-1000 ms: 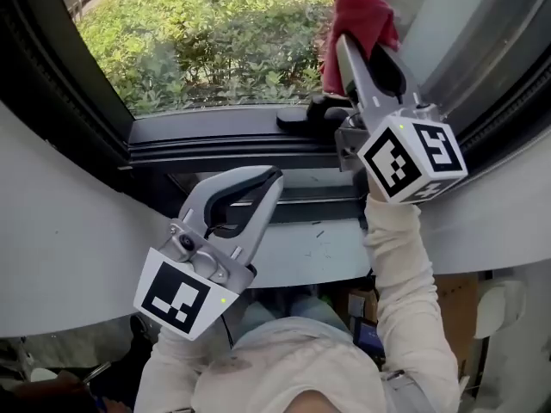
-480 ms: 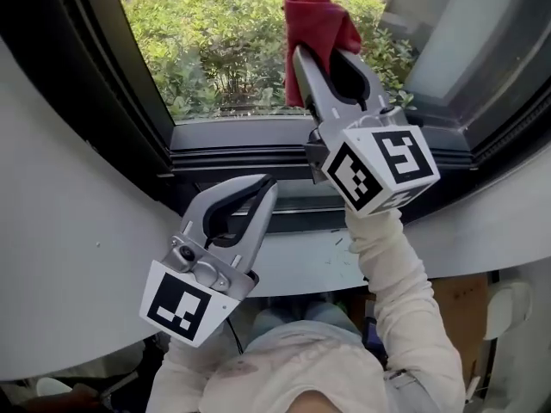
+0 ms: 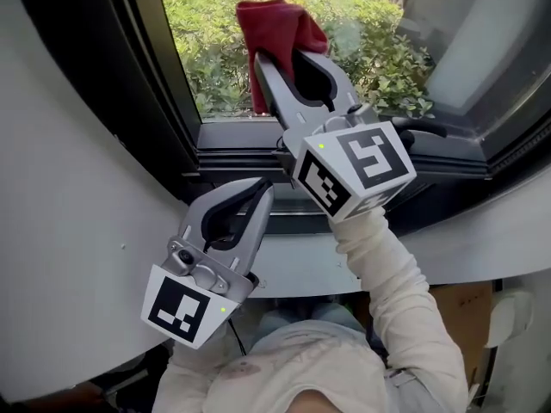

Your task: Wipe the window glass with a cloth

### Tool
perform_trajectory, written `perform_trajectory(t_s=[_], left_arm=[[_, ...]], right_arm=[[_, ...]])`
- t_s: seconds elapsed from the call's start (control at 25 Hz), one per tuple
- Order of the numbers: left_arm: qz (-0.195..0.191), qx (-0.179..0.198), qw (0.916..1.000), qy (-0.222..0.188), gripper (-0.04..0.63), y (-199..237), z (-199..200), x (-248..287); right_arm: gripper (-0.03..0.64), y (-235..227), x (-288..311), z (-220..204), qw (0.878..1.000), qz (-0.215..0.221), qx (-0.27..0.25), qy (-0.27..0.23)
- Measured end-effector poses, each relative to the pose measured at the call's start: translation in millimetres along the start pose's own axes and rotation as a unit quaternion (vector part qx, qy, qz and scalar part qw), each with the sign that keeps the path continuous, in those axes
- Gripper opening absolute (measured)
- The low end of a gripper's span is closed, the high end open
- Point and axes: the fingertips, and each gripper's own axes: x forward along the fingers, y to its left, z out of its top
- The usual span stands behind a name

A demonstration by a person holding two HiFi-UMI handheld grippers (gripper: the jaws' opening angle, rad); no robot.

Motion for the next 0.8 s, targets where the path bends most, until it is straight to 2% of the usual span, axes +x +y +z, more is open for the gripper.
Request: perform_trajectory(t_s=[0.4,0.6,0.8], left_arm=[[-0.004,0.0,1.0,-0.002,0.0,-12.8,-1.4,14.0],[-0.017,0.004,0.9998,-0.008,0.0,-32.9,7.8,30.4],[-0.037,0.01,0.9991,-0.017,0.0,-61.5,16.8,46.3]], right_arm=[[0.104,-5.0,-15.6,-5.2,0.999,0.034,0.032,0.01],[0.104,-11.6,-42.0,17.3,0.999,0.042,0.015,0.002],[0.104,-24.5,-93.0,36.4,0.999,0.038,0.008,-0.005]])
